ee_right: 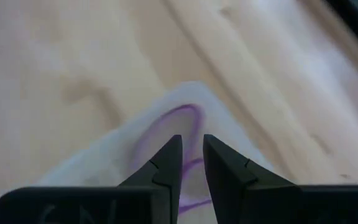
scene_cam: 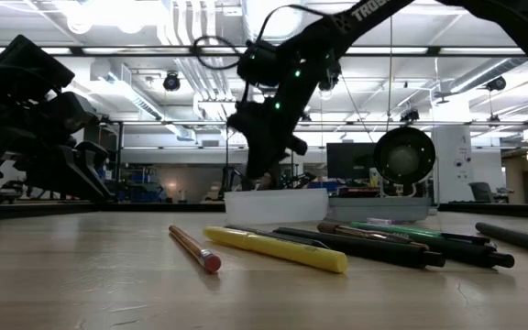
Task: Pick & place school supplies into a supply box
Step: Put the black pen into the supply box
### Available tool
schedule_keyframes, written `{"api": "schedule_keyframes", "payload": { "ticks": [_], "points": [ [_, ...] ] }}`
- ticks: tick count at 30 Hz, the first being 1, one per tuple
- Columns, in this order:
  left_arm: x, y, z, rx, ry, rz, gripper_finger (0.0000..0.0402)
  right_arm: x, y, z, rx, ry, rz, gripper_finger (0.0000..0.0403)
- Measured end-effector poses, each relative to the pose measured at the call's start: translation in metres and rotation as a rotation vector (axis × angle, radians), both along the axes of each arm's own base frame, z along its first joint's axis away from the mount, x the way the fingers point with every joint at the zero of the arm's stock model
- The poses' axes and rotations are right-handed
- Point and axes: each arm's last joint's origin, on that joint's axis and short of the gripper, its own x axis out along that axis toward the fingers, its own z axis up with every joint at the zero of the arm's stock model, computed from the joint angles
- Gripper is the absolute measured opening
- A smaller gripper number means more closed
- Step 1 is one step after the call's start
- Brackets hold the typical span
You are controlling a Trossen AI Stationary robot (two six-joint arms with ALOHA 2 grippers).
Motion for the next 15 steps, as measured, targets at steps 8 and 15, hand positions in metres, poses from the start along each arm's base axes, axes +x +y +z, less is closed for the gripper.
{"api": "schedule_keyframes", "payload": {
  "ticks": [8, 15],
  "points": [
    [0.0, 0.0, 0.0, 0.0, 0.0, 0.0, 0.0066, -0.007, 0.025, 0.03, 0.041, -0.025, 0.078, 0.0057],
    [0.0, 0.0, 0.0, 0.0, 0.0, 0.0, 0.0066, -0.012, 0.054, 0.042, 0.049, 0.001, 0.139, 0.0057]
  ]
}}
